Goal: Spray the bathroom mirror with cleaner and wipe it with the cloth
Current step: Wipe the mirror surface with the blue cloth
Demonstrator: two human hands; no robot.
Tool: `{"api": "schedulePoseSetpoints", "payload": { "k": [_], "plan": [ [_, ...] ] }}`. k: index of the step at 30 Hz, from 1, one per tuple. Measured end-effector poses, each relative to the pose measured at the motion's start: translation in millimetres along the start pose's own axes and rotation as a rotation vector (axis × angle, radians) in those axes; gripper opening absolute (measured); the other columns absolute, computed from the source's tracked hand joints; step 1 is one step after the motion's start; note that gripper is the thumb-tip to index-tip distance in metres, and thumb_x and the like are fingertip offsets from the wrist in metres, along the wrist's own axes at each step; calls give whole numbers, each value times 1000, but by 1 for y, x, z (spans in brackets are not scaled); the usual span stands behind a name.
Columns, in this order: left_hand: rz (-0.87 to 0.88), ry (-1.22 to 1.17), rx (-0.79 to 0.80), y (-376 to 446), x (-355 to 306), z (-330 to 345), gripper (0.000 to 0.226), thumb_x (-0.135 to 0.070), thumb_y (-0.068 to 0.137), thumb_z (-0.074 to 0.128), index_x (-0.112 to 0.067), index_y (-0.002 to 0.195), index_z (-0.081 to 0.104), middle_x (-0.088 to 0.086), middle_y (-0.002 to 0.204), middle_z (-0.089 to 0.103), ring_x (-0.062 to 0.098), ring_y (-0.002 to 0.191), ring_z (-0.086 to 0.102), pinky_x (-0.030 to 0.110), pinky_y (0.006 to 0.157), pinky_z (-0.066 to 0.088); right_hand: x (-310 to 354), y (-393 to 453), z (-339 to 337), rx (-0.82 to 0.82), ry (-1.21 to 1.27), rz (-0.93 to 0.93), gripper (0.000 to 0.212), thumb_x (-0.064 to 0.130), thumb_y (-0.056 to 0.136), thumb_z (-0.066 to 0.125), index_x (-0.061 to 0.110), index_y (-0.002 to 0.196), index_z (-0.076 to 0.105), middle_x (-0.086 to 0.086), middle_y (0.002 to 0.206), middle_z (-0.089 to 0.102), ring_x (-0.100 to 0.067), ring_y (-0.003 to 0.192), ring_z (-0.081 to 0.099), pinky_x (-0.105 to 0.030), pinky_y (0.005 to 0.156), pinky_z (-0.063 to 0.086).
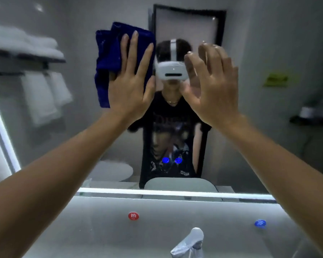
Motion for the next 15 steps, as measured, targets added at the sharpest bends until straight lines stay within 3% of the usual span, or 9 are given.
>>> {"api": "schedulePoseSetpoints", "payload": {
  "k": [4, 8, 11, 15],
  "plan": [
    [157, -34, 60, 11, -94, 17, 57, -40, 104, 31, -21, 156, 19, 11, 164, 12, 27, 152, 8, 40, 120, 7, -67, -25, -30, -10, -45, 111, 49, 37, 91, 56, 14, 134, 56, -14, 143, 50, -30, 133, 41, -41, 106, 36],
    [330, -154, 112, -4, -202, 43, 58, -37, 102, 31, -20, 156, 19, 9, 164, 9, 25, 152, 8, 43, 116, 21, -127, -58, -60, 61, -112, 216, 50, 33, 93, 54, 13, 139, 51, -14, 147, 46, -31, 135, 37, -43, 109, 32],
    [419, -266, 201, -29, -268, 63, 63, -34, 96, 41, -19, 155, 25, 6, 164, 12, 25, 149, 23, 45, 104, 40, -163, -80, -82, 82, -154, 245, 49, 31, 95, 55, 12, 139, 50, -16, 146, 45, -34, 135, 39, -48, 108, 36],
    [470, -294, 240, -39, -283, 71, 64, -29, 94, 48, -21, 154, 27, 5, 163, 17, 24, 147, 28, 41, 96, 45, -181, -99, -95, 112, -160, 253, 49, 32, 96, 54, 11, 140, 49, -18, 146, 45, -36, 134, 38, -48, 109, 34]
  ]
}}
Point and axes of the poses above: each hand's wrist, its own y-axis towards the middle knuckle, its own z-axis out of the palm, x = y × z, the point moved 9 cm from there along y, towards the middle knuckle
